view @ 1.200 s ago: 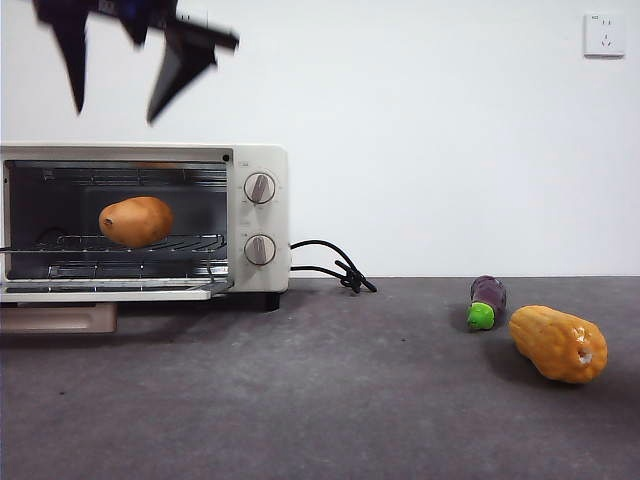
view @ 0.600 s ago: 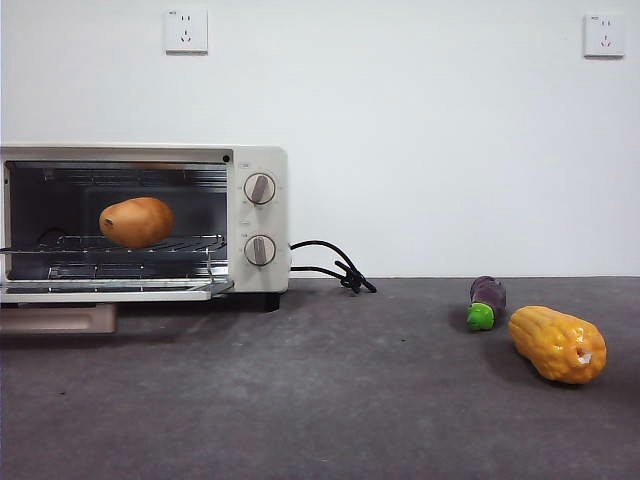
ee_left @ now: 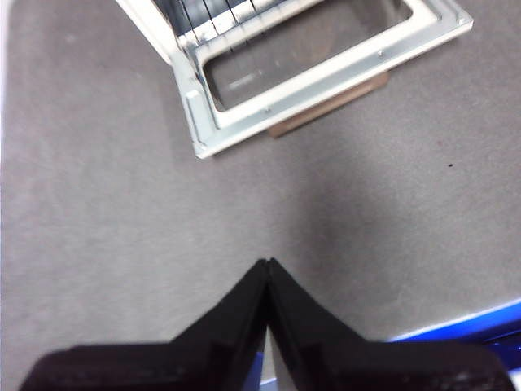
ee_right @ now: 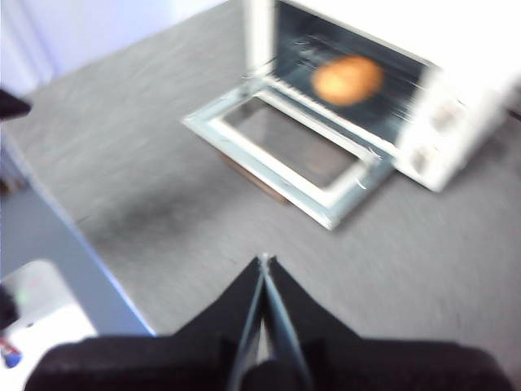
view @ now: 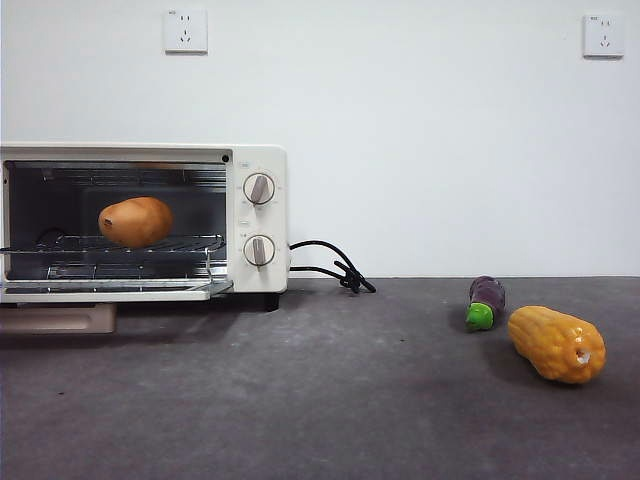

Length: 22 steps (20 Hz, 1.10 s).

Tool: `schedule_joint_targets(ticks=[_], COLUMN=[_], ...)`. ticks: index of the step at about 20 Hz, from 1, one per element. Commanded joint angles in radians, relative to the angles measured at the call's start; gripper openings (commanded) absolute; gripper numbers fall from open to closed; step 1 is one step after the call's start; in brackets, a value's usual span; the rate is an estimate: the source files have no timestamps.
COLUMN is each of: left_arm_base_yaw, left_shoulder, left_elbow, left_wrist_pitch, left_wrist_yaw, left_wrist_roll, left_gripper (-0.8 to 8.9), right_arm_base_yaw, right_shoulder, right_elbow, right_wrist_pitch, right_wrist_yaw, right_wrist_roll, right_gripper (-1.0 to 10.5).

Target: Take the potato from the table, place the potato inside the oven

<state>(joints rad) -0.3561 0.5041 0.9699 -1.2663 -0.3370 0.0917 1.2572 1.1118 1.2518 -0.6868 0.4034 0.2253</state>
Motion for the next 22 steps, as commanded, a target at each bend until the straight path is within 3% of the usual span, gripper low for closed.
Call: schedule_joint_targets(ticks=[1,6,11,13,16,18,22], left_arm_base_yaw=[-0.003,0.026,0.185,0.328,0.573,0.688,0.832], left_shoulder=[0.0,0.011,0.097,0.197,0.42,0.546,0.702], left_elbow=[-0.064,-0.165,-0.179,-0.179,-0.179,-0.179,-0.179], left_wrist_pitch=[0.06,0.146,0.217,0.251,0.365,0.461,0.582], left_wrist_yaw=[0.008,0.057,0.157,0.307,0.726,0.903,0.947], left_wrist_roll=[-0.08,-0.093,-0.094,-0.104,-0.15,-0.212,-0.277], left_gripper=[-0.09,-0.09,-0.09,-0.09,-0.09,-0.09,-0.09], right_arm_base_yaw=[0.0,0.0,0.0,0.0,0.0,0.0,0.0], right_shoulder=[-0.154,-0.366,-0.39,-0.391,-0.391,-0.391,-0.414], right_elbow=[-0.307,-0.576,-0.617,-0.617,-0.617,-0.617,-0.617], right_wrist_pitch=[0.124,0.155,0.152,0.15,0.124,0.107,0.087], right_wrist_yaw=[0.036,0.132,0.112,0.085,0.083,0.082,0.088], right_wrist_roll=[0.085,0.226,0.264,0.27,0.27,0.272,0.296], right_gripper=[0.0,0.0,0.0,0.0,0.0,0.0,0.0])
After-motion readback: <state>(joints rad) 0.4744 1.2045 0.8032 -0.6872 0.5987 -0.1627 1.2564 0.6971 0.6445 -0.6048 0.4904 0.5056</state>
